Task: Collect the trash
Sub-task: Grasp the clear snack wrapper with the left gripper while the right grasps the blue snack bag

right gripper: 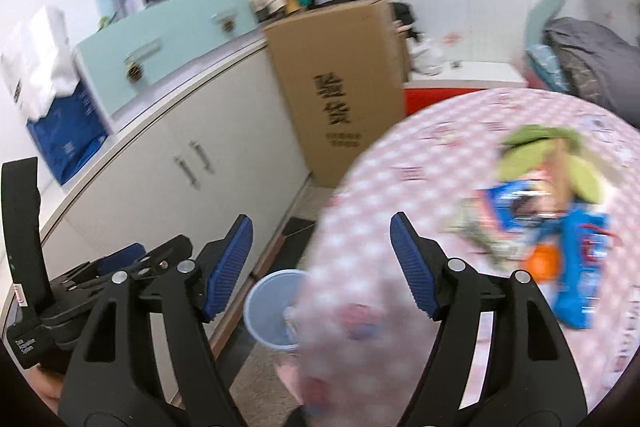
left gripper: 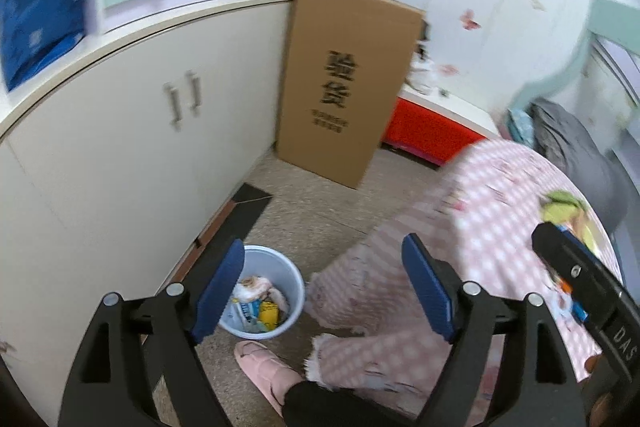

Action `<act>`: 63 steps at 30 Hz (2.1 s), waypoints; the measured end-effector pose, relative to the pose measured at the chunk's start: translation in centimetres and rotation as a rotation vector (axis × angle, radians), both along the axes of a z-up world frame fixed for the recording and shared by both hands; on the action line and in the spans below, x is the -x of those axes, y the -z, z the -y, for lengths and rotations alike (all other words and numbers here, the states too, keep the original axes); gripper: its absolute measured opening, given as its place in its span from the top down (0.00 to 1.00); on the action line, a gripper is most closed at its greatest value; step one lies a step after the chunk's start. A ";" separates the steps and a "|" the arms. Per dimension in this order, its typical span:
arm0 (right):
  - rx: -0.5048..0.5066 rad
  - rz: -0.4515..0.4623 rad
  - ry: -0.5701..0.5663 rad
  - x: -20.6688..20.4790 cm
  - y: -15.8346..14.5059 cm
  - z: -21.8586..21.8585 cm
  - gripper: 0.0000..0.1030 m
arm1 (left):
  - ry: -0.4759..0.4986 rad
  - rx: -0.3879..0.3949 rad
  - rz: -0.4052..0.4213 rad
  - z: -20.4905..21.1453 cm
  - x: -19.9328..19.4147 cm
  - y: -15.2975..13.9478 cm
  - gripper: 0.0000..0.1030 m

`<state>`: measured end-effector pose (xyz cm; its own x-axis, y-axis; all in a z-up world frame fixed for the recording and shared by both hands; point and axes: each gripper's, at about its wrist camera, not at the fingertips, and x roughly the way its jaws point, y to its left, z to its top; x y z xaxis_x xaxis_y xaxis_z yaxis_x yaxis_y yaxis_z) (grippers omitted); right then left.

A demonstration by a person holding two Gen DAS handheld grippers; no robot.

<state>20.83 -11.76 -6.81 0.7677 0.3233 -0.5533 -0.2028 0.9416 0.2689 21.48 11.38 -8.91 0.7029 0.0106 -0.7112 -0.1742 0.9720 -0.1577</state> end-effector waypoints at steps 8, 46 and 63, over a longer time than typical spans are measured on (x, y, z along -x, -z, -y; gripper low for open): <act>0.017 -0.001 0.189 2.5 0.2 10.4 0.27 | 0.192 -0.036 -0.009 9.9 0.5 -0.8 0.23; -0.044 -0.164 0.227 -0.5 5.1 18.8 0.92 | 0.293 0.083 -0.160 22.2 -7.2 3.3 0.27; -0.052 -0.094 0.233 1.8 3.2 18.3 0.93 | 0.335 0.114 -0.115 19.5 -4.4 2.1 0.89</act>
<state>19.01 -30.08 -10.05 0.7709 0.1740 -0.6127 0.0460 0.9442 0.3261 25.90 -8.10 -11.03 0.5695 -0.2900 -0.7691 0.1278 0.9555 -0.2657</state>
